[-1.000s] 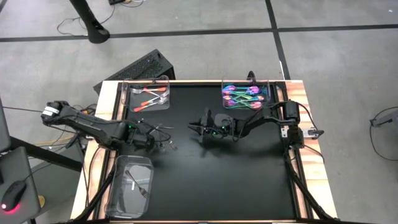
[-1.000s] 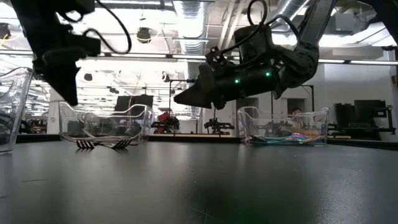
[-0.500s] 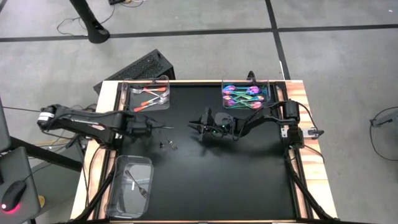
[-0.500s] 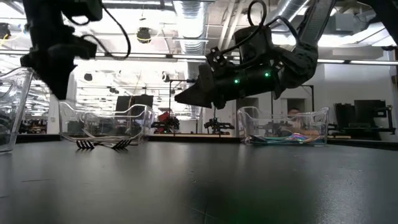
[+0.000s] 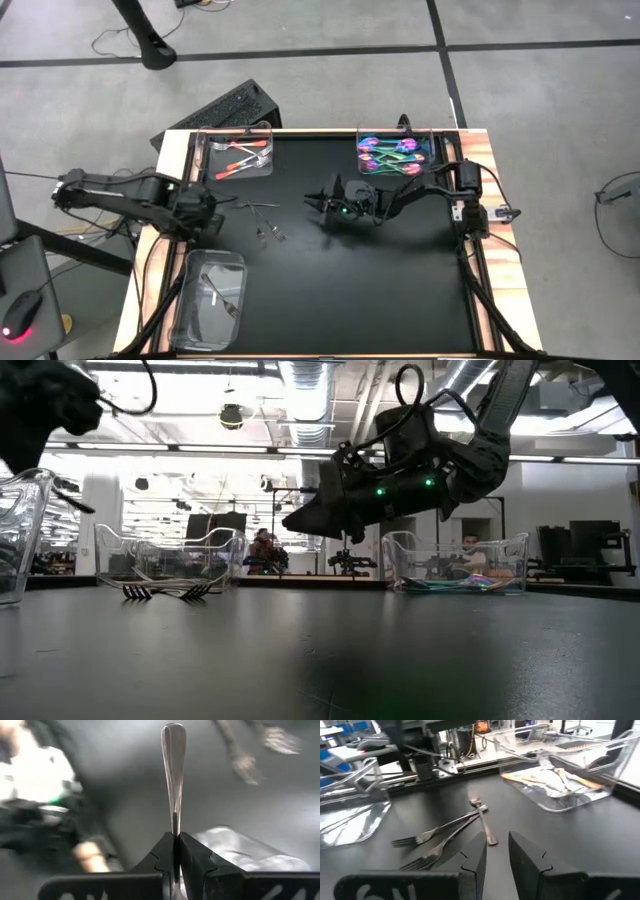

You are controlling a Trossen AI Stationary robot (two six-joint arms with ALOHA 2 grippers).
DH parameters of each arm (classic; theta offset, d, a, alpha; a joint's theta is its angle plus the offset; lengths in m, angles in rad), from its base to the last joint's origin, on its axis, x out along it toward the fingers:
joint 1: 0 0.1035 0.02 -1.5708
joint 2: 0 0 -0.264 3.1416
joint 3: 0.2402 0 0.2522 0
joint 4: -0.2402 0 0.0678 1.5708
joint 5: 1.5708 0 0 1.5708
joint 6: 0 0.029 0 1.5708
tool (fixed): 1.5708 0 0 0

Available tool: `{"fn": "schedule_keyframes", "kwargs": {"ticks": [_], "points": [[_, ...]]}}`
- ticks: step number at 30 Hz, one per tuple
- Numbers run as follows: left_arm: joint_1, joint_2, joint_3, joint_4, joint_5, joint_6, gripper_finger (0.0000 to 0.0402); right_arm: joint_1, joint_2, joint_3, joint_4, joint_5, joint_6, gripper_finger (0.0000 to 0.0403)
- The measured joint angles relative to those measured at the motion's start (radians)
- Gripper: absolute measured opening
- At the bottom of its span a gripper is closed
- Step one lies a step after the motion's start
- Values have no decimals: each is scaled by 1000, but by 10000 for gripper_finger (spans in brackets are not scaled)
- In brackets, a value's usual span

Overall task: Sort silverware by color (type)
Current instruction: Put the black fork into bottom transparent bin

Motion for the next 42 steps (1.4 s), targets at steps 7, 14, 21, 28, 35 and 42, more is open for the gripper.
{"fn": "schedule_keyframes", "kwargs": {"ticks": [7,14,21,28,35,42], "points": [[-169,2,1,92,29,-215,5,-57,0,0,25,-2,8,105],[-363,91,1,129,51,-421,5,-87,0,0,26,-6,18,105],[-486,165,1,138,106,-536,5,-99,0,0,100,-187,81,105],[-506,177,1,153,234,-588,5,-91,0,43,117,-466,89,105],[-506,175,51,141,130,-587,5,-90,0,58,116,-468,44,105],[-523,177,174,290,-57,-374,5,-120,0,59,66,-468,45,105]]}}
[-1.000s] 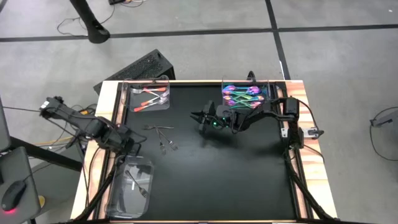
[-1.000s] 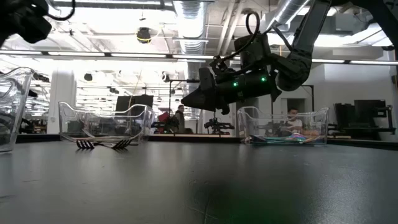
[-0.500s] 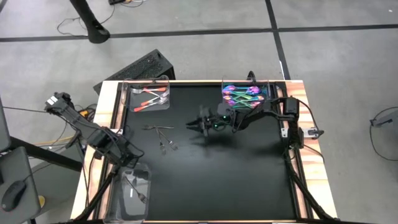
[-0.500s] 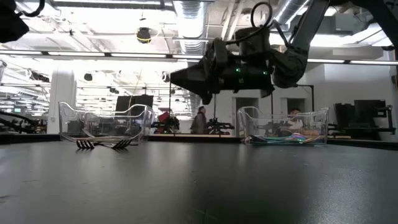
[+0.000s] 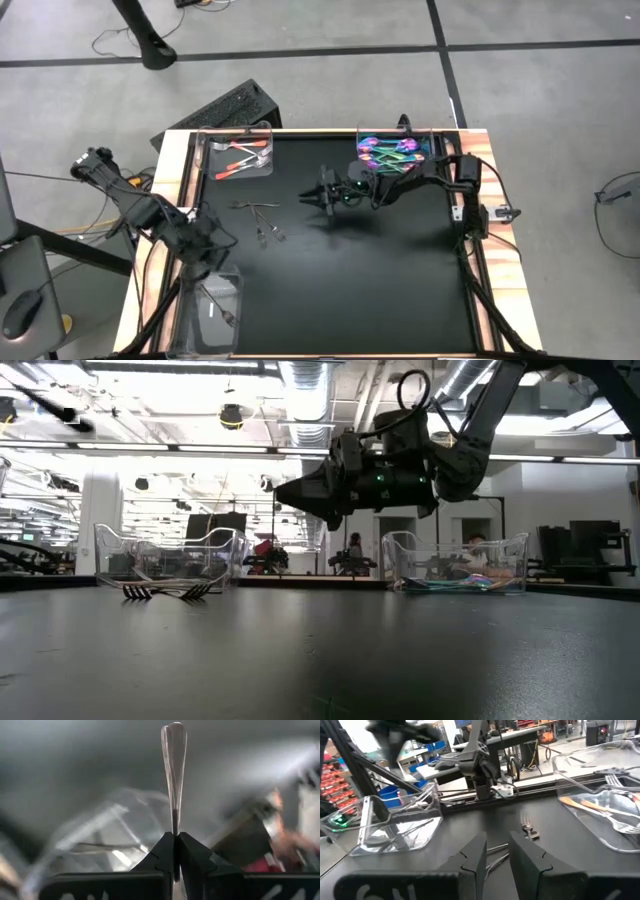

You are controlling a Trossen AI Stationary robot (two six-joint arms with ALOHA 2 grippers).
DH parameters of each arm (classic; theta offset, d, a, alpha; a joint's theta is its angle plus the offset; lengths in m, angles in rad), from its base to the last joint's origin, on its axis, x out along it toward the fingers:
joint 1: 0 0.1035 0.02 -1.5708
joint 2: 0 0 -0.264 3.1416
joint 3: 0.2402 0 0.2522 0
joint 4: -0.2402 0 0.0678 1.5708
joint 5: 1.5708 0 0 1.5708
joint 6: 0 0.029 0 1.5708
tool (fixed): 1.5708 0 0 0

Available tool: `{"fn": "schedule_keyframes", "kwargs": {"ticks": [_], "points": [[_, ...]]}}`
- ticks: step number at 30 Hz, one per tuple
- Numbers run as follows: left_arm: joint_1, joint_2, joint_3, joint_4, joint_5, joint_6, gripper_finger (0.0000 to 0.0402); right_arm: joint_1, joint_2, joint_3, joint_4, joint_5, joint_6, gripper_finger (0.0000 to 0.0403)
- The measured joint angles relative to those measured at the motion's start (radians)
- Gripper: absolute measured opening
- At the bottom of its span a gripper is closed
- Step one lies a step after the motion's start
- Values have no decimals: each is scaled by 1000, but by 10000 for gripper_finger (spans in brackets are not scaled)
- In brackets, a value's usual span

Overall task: Sort silverware by color (type)
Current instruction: Put the black fork into bottom transparent bin

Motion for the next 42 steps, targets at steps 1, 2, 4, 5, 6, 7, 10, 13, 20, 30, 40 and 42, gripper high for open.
{"fn": "schedule_keyframes", "kwargs": {"ticks": [1,2,4,5,6,7,10,13,20,30,40,42], "points": [[-9,5,4,40,19,37,5,-3,0,0,0,0,0,105],[-19,11,3,71,42,62,5,-6,0,0,1,1,2,105],[-45,28,-15,101,57,55,5,-8,0,0,2,1,7,105],[-58,38,-29,99,63,25,5,-11,0,0,1,1,10,105],[-68,48,-44,92,77,-9,5,-11,0,0,1,1,10,105],[-77,62,-59,90,105,-35,5,-11,0,0,2,1,10,105],[-119,106,-98,100,214,-102,5,-13,0,0,7,17,10,105],[-164,130,-118,97,264,-207,5,-19,0,0,5,26,26,105],[-211,185,-120,61,158,-376,5,-19,0,0,5,28,34,105],[-181,224,-120,56,117,-224,94,-19,0,0,5,37,63,105],[53,91,-119,-106,-173,244,184,139,38,350,-630,371,-108,105],[92,62,-119,-87,-275,342,182,141,56,430,-717,483,-138,105]]}}
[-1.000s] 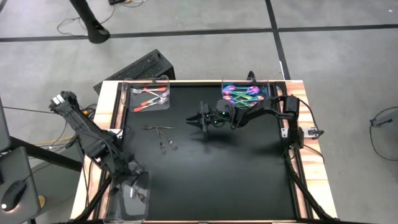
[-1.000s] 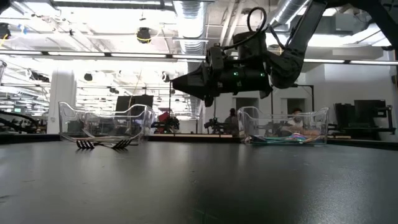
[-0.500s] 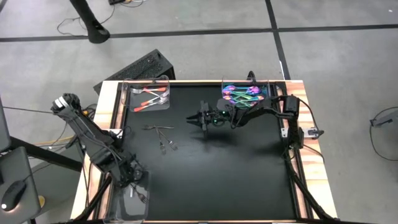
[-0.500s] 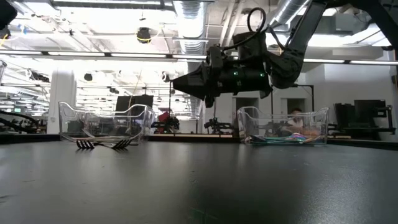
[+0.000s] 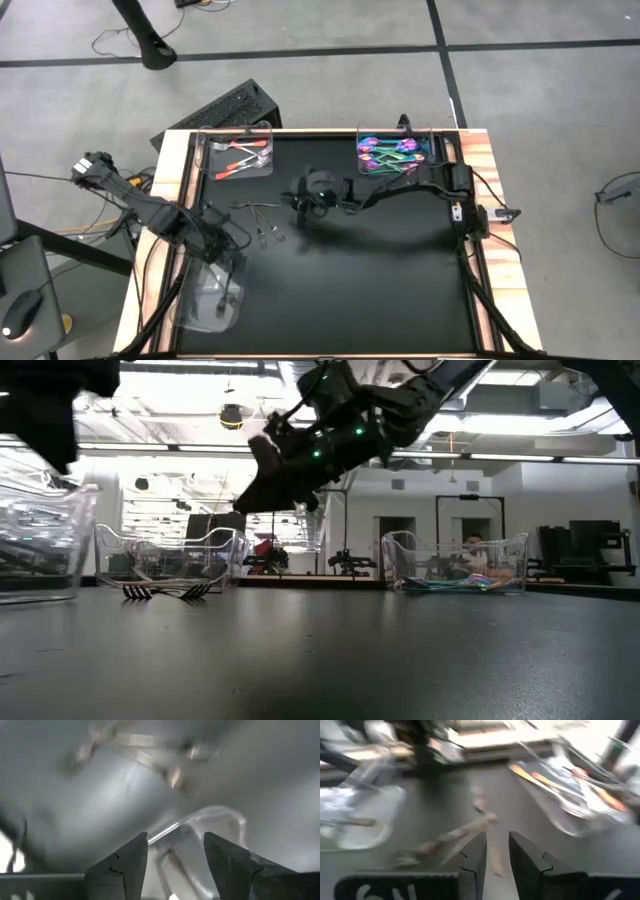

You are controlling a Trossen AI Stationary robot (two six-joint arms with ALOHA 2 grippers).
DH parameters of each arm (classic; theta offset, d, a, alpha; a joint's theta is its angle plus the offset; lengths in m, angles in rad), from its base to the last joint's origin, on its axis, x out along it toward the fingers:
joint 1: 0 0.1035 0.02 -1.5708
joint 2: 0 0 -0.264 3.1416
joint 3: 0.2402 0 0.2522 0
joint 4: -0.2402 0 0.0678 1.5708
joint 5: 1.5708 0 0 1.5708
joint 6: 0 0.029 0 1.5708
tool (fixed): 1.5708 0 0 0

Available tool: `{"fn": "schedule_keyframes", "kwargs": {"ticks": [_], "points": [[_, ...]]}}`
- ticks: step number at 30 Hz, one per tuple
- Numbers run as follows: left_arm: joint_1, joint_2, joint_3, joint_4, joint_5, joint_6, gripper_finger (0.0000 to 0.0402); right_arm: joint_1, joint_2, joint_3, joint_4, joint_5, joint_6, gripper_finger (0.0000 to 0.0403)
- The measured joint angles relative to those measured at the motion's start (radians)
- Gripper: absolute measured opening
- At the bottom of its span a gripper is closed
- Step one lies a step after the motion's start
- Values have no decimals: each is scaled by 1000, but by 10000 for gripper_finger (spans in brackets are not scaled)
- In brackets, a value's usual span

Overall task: Sort silverware by color (type)
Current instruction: Put the black fork into bottom transparent bin

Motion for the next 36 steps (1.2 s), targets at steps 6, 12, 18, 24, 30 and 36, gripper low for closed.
{"fn": "schedule_keyframes", "kwargs": {"ticks": [6,12,18,24,30,36], "points": [[27,-32,0,1,-171,136,166,-34,70,149,-78,-64,36,111],[-21,-29,-48,-45,-203,83,163,-51,196,285,-214,-94,101,130],[-57,-70,-122,-41,-238,-12,163,-12,310,404,-294,-174,138,138],[-75,-124,-113,-43,-385,-15,163,77,376,456,-261,-226,84,138],[-74,-163,-113,-87,-483,-15,163,122,392,483,-60,-354,53,138],[-74,-168,-120,-97,-560,-10,163,149,469,601,-78,-428,42,125]]}}
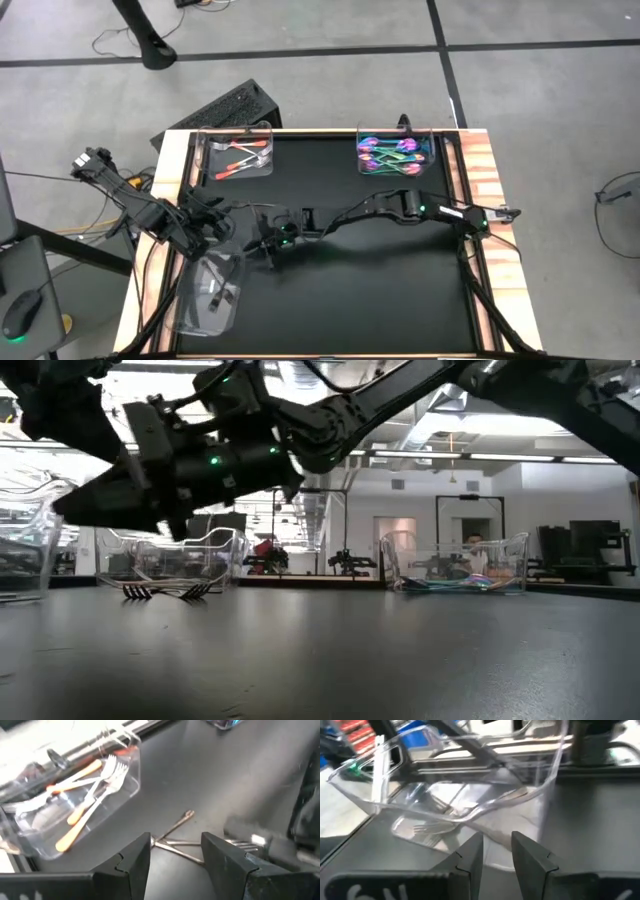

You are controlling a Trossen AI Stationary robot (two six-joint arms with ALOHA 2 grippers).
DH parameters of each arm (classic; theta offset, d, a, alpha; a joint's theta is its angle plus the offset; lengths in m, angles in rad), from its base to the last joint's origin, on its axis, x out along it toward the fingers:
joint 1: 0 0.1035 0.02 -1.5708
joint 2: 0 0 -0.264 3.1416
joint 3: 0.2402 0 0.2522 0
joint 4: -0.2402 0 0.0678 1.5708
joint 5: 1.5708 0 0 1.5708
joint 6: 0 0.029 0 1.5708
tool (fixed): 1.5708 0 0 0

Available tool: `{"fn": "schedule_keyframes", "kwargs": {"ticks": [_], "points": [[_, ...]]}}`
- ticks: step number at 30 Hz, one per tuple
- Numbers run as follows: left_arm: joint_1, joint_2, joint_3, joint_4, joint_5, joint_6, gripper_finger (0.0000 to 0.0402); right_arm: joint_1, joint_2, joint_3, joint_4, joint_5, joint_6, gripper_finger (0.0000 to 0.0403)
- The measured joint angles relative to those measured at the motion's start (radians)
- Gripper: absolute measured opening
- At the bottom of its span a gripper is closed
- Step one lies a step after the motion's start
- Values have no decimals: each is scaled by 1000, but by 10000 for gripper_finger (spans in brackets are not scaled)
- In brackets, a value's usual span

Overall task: Sort silverware by color (type)
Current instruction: Put the black fork into bottom transparent bin

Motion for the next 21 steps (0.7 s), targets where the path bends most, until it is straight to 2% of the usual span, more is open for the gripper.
{"fn": "schedule_keyframes", "kwargs": {"ticks": [5,13,21], "points": [[27,0,-1,0,-36,36,163,1,52,86,-62,-27,2,120],[49,0,-2,-3,-53,76,163,-66,37,171,-265,179,10,124],[50,0,-2,-27,-71,88,163,-158,36,210,-400,236,-34,163]]}}
